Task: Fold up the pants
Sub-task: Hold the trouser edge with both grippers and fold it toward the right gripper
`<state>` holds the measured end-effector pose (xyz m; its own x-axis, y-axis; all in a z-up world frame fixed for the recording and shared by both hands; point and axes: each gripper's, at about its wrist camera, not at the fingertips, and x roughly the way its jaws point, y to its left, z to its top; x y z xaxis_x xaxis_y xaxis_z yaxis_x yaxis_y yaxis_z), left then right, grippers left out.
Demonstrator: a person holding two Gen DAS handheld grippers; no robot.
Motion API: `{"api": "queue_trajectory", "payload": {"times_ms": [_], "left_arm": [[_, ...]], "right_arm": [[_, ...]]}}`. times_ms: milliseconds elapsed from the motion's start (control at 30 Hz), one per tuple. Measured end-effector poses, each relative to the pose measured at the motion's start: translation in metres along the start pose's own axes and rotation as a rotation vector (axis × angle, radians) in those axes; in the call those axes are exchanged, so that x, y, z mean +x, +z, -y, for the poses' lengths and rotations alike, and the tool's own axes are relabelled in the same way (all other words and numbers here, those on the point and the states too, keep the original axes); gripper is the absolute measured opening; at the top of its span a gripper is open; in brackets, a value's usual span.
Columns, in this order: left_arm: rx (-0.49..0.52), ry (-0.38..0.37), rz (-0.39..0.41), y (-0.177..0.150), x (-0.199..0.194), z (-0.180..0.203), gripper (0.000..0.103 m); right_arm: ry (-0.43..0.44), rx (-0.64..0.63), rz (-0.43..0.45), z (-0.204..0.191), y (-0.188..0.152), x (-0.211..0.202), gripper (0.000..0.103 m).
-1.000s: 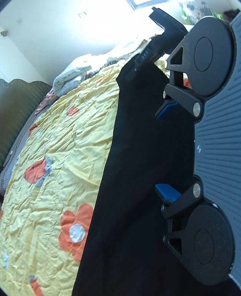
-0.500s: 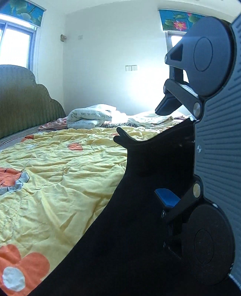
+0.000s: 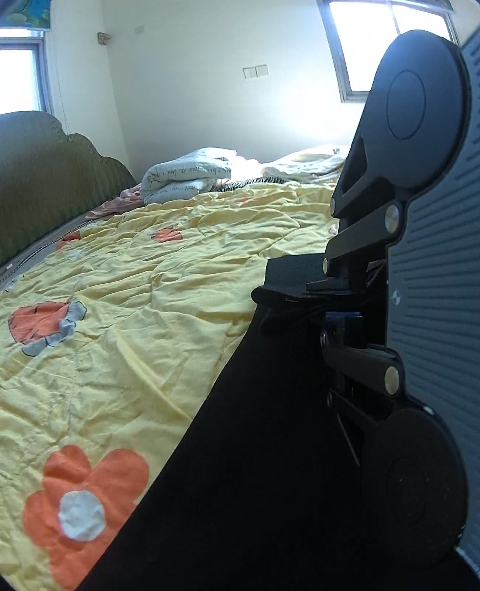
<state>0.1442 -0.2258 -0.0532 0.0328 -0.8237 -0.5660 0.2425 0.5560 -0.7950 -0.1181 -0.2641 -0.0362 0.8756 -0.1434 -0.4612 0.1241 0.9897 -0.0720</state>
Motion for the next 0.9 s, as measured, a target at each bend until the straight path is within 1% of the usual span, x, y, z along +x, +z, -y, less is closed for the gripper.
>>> {"api": "queue_trajectory", "payload": {"times_ms": [200,267,333,600,900], "left_arm": [[0.248,0.146,0.092,-0.011,-0.026,0.014,0.004],[0.31,0.186,0.118,-0.015,-0.035,0.014,0.004],[0.352,0.213,0.141,-0.019,-0.043,0.014,0.004],[0.434,0.272,0.186,-0.02,-0.076,0.002,0.005],[0.527,0.381,0.262,-0.016,-0.107,-0.013,0.005]], "right_arm": [[0.028,-0.035,-0.006,-0.019,0.004,0.004,0.009],[0.043,-0.039,-0.008,-0.026,0.004,0.005,0.009],[0.054,-0.055,-0.01,-0.032,0.005,0.006,0.009],[0.107,-0.098,-0.015,-0.062,0.012,0.013,0.009],[0.197,-0.124,-0.019,-0.089,0.024,0.034,0.009]]}}
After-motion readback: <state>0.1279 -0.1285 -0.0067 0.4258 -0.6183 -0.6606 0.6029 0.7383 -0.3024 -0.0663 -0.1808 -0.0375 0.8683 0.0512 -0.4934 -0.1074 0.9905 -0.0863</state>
